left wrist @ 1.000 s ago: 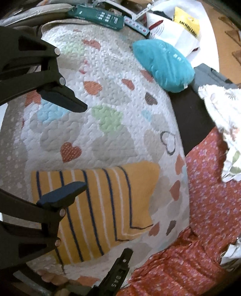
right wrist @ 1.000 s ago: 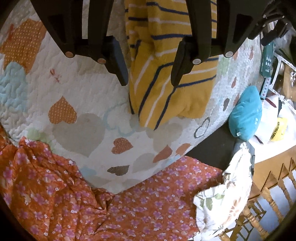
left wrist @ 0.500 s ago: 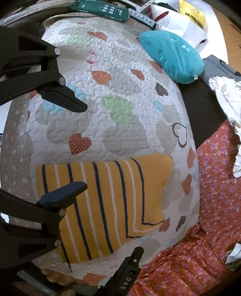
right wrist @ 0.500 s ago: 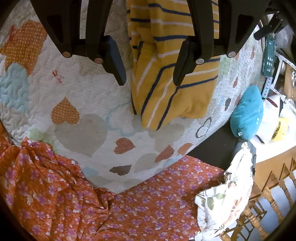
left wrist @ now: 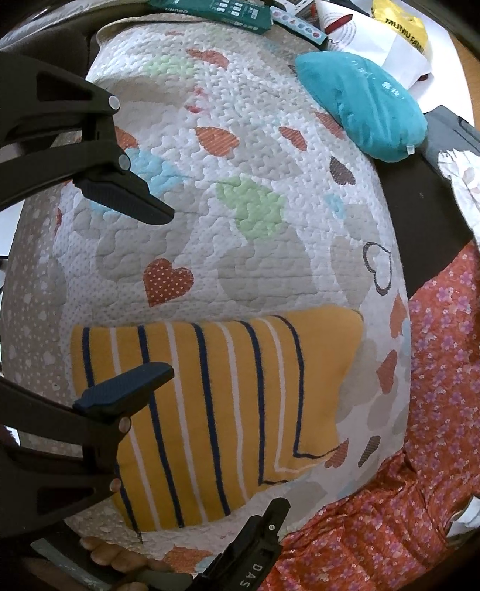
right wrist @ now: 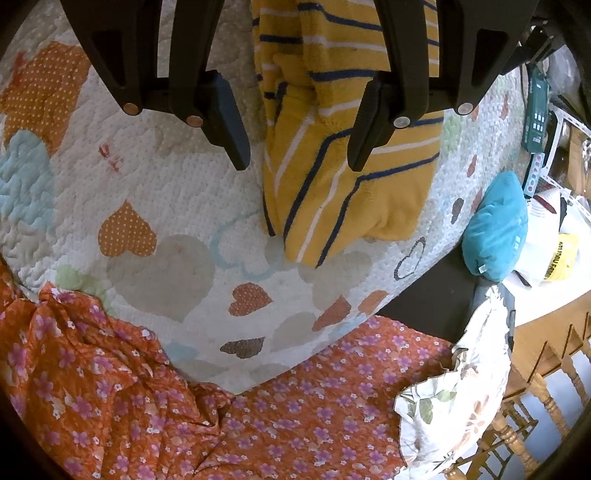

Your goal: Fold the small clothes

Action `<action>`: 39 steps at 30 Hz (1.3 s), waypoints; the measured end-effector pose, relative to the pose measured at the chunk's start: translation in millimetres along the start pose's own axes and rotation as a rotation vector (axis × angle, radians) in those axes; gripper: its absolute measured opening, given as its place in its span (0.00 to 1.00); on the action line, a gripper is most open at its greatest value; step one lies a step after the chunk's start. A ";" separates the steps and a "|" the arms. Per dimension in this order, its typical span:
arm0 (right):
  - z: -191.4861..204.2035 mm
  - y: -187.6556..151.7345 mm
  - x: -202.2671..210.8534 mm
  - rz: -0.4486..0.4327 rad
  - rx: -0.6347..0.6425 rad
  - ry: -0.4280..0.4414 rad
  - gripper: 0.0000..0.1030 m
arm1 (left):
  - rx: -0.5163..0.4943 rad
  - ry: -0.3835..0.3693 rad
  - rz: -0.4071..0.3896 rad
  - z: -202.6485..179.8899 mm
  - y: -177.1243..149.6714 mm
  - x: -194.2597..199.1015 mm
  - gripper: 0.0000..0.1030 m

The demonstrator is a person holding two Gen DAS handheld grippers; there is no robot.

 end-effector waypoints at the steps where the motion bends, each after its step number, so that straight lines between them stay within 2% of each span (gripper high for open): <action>1: -0.4 0.2 -0.1 -0.001 -0.001 -0.001 0.58 | 0.003 -0.002 0.003 0.6 -0.6 -0.8 0.74; 4: -2.4 0.8 -0.7 -0.002 -0.006 -0.003 0.58 | 0.020 -0.018 0.008 2.4 -0.3 -2.8 0.74; 6: -6.4 2.5 -0.7 -0.006 -0.018 -0.007 0.63 | 0.052 -0.062 0.005 4.9 4.0 -3.8 0.74; 10: -22.1 5.7 -1.4 -0.015 -0.071 -0.026 0.71 | 0.193 -0.138 -0.006 29.4 23.8 -13.0 0.74; 13: -33.7 1.8 -11.2 0.026 -0.130 -0.016 0.71 | 0.272 -0.230 0.039 37.5 32.7 -33.0 0.74; 18: -36.5 -13.8 -33.1 0.119 -0.272 0.094 0.73 | 0.365 -0.454 0.197 18.5 26.8 -79.2 0.74; 22: -19.8 -23.7 -56.2 0.186 -0.330 0.211 0.76 | 0.332 -0.585 0.261 -16.4 23.9 -99.2 0.75; 24: -6.9 -30.8 -73.1 0.238 -0.306 0.250 0.78 | 0.338 -0.661 0.296 -38.1 22.3 -103.9 0.75; 25: -0.8 -33.6 -79.5 0.251 -0.278 0.253 0.78 | 0.335 -0.673 0.309 -46.9 21.1 -104.9 0.75; 26: 6.6 -34.1 -83.6 0.256 -0.239 0.255 0.74 | 0.317 -0.647 0.306 -52.2 21.6 -105.3 0.74; 27: 10.5 -34.3 -84.8 0.263 -0.223 0.255 0.64 | 0.308 -0.634 0.299 -54.2 23.3 -103.7 0.70; 29: 20.5 -30.5 -82.1 0.253 -0.193 0.241 0.52 | 0.304 -0.636 0.285 -54.1 29.3 -95.5 0.51; 30: 25.2 -27.8 -80.0 0.245 -0.182 0.246 0.45 | 0.305 -0.639 0.277 -51.6 33.0 -90.7 0.47; 32: 43.1 -18.1 -71.3 0.217 -0.162 0.275 0.44 | 0.303 -0.644 0.264 -44.7 41.0 -83.0 0.37; 39: 103.3 23.3 -60.8 0.138 -0.127 0.390 0.42 | 0.317 -0.612 0.143 -7.0 97.8 -63.4 0.36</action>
Point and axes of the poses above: each gripper's, at about its wrist camera, not at the fingertips, and x roughly against the way its jaws point, z to its left, y to its top, the point moved 9 cm from there along -x, roughly the way its jaws point, and after that the axes turned 9 degrees about -z, right-handed, at the moved point
